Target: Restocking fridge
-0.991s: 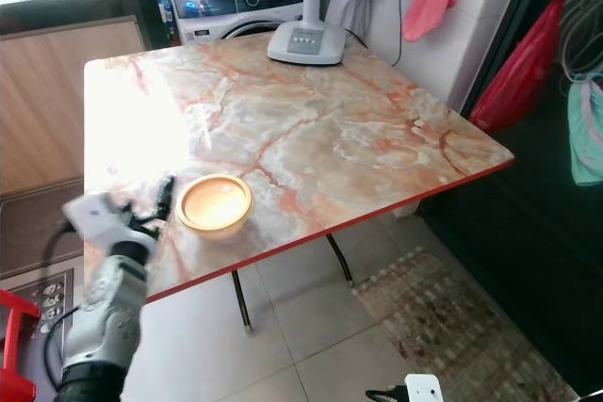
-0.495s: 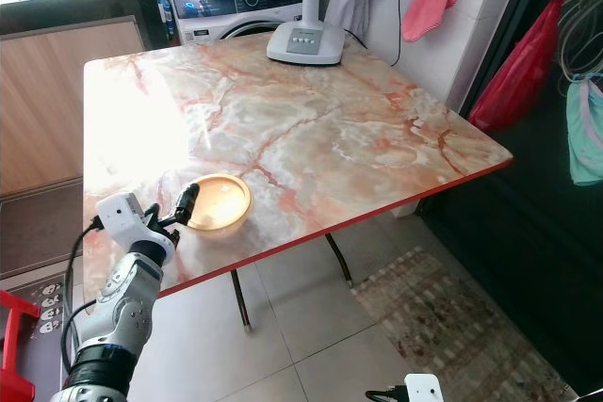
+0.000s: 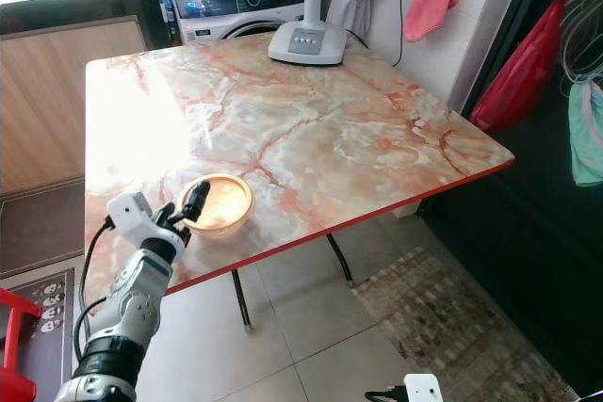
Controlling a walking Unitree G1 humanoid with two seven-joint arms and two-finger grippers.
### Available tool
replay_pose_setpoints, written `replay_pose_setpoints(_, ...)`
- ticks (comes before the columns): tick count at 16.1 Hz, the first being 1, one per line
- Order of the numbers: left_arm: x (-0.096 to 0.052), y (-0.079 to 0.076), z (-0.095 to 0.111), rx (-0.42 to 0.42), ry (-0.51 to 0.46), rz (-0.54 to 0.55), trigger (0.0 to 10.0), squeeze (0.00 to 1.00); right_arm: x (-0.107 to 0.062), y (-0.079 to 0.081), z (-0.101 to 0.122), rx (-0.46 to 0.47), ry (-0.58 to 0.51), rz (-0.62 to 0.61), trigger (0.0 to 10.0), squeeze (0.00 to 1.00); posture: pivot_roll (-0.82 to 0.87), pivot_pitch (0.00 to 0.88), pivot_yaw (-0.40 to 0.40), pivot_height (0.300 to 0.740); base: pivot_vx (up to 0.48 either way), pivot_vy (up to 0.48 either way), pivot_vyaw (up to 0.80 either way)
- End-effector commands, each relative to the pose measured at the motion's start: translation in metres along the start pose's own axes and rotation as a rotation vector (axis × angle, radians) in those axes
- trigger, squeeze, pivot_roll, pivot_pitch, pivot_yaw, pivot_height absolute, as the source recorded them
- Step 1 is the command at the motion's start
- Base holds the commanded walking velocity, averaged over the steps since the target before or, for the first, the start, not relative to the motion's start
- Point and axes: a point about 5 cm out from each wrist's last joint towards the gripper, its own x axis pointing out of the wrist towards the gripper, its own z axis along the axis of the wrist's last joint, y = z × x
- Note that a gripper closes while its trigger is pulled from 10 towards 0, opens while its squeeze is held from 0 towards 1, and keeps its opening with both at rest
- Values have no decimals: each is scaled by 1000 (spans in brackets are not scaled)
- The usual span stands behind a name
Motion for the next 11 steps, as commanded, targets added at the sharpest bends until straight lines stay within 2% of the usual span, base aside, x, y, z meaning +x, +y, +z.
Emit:
replay_pose_setpoints(1,2,-1,-5,-17,30,-5,10000,0,0,-3,0,-6,3,-6,10000,0,22,0,-14,740,0,0,0)
replay_pose_setpoints(11,4,-3,-14,-72,62,4,10000,0,0,-2,0,-1,3,-9,10000,0,19,0,-13,740,0,0,0)
